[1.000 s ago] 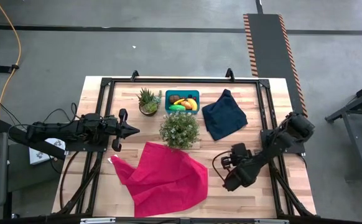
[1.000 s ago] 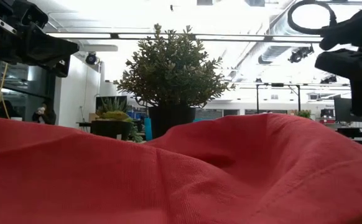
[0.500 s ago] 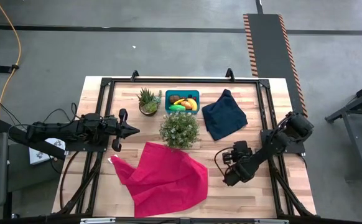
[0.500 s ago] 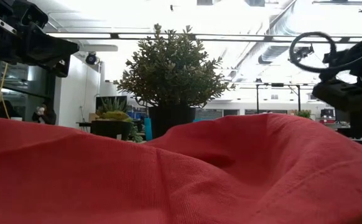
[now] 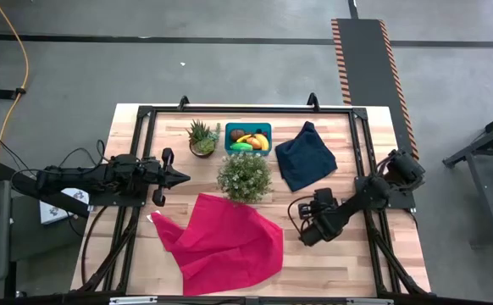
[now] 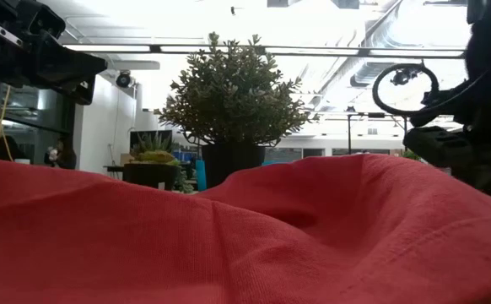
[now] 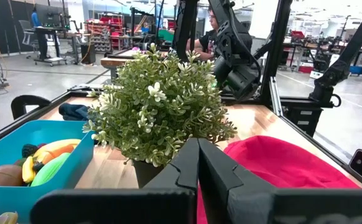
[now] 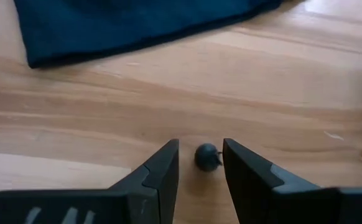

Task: Pick and placing Produce into tupperware
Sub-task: Put the blueberry into the blue bin

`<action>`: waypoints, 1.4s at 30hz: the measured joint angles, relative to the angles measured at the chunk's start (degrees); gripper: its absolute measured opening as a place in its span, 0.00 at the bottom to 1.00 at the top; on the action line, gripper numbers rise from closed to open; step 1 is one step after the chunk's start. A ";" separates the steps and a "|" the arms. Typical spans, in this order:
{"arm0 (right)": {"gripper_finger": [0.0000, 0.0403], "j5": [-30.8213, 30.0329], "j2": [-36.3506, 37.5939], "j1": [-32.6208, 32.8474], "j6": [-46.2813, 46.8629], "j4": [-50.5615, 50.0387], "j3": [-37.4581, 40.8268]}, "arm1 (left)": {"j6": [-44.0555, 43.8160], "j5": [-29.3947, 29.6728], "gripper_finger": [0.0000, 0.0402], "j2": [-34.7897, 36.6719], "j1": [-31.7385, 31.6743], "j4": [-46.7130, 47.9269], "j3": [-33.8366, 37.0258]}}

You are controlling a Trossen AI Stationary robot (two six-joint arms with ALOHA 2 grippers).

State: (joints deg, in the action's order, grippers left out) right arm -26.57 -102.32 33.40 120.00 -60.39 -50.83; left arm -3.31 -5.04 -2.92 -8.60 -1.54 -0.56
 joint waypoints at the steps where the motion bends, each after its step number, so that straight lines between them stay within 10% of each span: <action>1: 0.28 -0.29 0.00 -0.18 -0.20 0.49 0.08 | -0.02 0.00 0.00 0.00 -0.01 0.00 0.00; 42: 0.17 1.71 0.00 -1.53 2.52 1.14 0.02 | -0.01 -0.02 0.00 0.00 0.01 0.02 0.00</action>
State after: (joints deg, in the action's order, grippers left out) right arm -24.86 -102.32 31.88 122.52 -59.24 -50.81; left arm -3.32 -5.06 -2.92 -8.58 -1.52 -0.56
